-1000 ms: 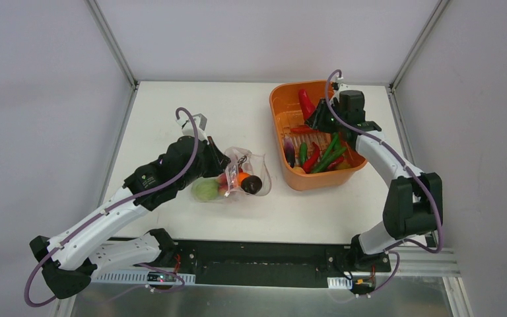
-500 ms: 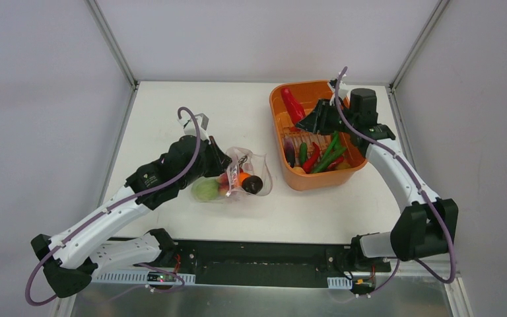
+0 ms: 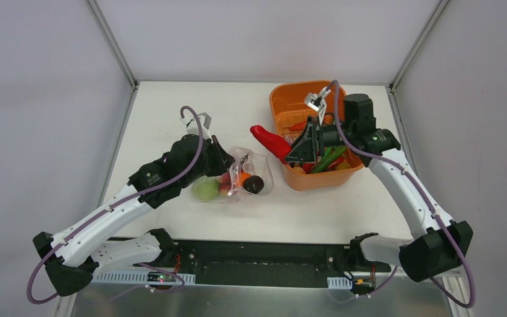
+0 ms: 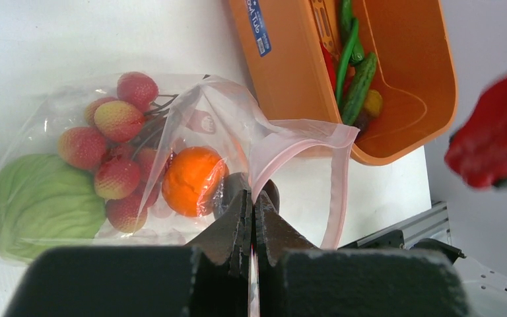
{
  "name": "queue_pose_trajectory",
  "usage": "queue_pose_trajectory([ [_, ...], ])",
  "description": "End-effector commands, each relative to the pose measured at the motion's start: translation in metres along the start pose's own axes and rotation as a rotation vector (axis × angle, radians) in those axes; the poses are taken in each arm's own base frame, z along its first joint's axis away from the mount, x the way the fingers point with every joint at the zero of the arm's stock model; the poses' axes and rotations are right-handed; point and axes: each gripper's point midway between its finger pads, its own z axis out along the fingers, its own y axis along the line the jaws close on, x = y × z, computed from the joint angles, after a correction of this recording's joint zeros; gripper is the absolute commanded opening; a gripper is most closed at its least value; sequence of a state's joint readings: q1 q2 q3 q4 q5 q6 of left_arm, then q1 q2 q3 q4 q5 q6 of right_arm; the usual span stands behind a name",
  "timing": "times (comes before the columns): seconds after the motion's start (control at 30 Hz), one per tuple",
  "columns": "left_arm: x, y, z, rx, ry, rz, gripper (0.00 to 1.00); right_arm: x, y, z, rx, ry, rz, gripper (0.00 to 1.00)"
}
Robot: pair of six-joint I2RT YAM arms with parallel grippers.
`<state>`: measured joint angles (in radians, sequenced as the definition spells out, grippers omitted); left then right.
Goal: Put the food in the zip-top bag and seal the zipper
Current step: Place the fake vegetable in the zipper food storage bag.
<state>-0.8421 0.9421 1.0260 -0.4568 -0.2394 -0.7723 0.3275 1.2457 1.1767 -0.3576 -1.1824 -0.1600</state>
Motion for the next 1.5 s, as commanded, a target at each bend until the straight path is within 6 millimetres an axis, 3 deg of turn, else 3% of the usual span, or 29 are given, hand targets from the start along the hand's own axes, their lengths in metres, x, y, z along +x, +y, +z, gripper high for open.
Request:
queue_pose_trajectory([
  [0.0, -0.015, -0.011, -0.006, 0.037, -0.042, -0.040, 0.00, 0.016, 0.037, 0.004, -0.043, 0.115, -0.195, 0.20],
  [0.13, -0.032, -0.010, -0.016, 0.018, -0.091, -0.027, 0.00, 0.027, 0.036, 0.017, 0.057, 0.234, -0.193, 0.18],
  [0.3, -0.057, -0.003, -0.036, -0.030, -0.167, 0.019, 0.00, 0.029, 0.033, 0.013, 0.216, 0.292, -0.201, 0.17],
  [0.57, -0.057, -0.003, -0.032, -0.043, -0.164, 0.015, 0.00, 0.052, 0.013, 0.024, 0.393, 0.426, -0.165, 0.22],
  [0.73, -0.052, -0.013, -0.025, -0.030, -0.110, 0.036, 0.00, 0.053, -0.002, 0.045, 0.487, 0.494, -0.159, 0.22],
  [0.93, -0.043, -0.015, -0.021, -0.007, -0.079, 0.036, 0.00, 0.049, -0.031, 0.055, 0.672, 0.555, -0.148, 0.22],
  [1.13, -0.037, -0.020, -0.013, 0.013, -0.058, 0.029, 0.00, 0.027, -0.007, 0.089, 0.647, 0.494, -0.218, 0.25],
  [1.3, -0.037, -0.022, -0.013, 0.030, -0.061, 0.019, 0.00, 0.020, -0.008, 0.105, 0.628, 0.454, -0.223, 0.27],
  [1.47, -0.038, -0.021, -0.013, 0.031, -0.076, 0.008, 0.00, 0.020, -0.005, 0.119, 0.592, 0.445, -0.216, 0.38],
])
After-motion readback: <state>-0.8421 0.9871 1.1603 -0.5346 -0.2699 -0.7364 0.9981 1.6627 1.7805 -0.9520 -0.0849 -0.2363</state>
